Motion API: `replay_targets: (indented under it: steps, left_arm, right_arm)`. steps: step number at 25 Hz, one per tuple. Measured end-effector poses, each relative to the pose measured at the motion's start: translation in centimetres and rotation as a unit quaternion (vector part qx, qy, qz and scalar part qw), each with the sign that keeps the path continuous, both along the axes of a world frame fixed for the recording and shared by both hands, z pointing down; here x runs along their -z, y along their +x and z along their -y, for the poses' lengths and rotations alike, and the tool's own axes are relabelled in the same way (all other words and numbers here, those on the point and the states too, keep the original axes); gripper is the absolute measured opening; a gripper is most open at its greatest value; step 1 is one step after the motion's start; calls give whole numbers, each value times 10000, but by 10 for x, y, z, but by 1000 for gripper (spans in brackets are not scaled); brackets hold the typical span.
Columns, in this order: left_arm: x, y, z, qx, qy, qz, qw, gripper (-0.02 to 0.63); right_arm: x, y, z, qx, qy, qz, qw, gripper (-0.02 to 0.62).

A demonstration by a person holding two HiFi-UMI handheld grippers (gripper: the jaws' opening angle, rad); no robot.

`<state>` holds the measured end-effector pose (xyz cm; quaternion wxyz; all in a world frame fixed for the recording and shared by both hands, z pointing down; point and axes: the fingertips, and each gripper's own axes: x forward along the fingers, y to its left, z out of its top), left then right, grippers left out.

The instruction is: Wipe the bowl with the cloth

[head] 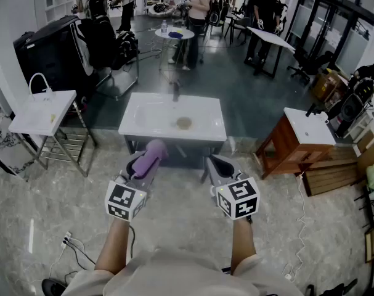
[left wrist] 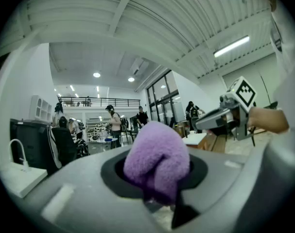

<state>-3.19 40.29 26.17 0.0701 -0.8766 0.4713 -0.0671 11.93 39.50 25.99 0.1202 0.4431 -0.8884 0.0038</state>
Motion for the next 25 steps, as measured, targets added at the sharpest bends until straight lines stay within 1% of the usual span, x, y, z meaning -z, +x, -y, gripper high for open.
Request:
replay_targets:
  steps: [5, 10, 13, 19, 25]
  left_arm:
    - [-5, 8, 6, -58, 0, 7, 10000, 126]
    - [-8, 12, 16, -93, -52, -13, 9999, 126]
    - [-8, 14, 21, -91, -67, -27, 9999, 126]
    - [-9, 16, 36, -10, -96, -28, 9999, 126]
    - [-16, 40, 43, 96, -122, -37, 9999, 126]
  right_arm:
    - [-3, 7, 6, -36, 10, 49, 10000, 6]
    - [1, 14, 18, -98, 3, 354, 9993, 6]
    - [3, 16, 21, -12, 12, 482, 9988, 6]
    - [2, 13, 32, 254, -205, 646, 9974, 6]
    - [-10, 34, 43, 368, -249, 529, 9976, 6]
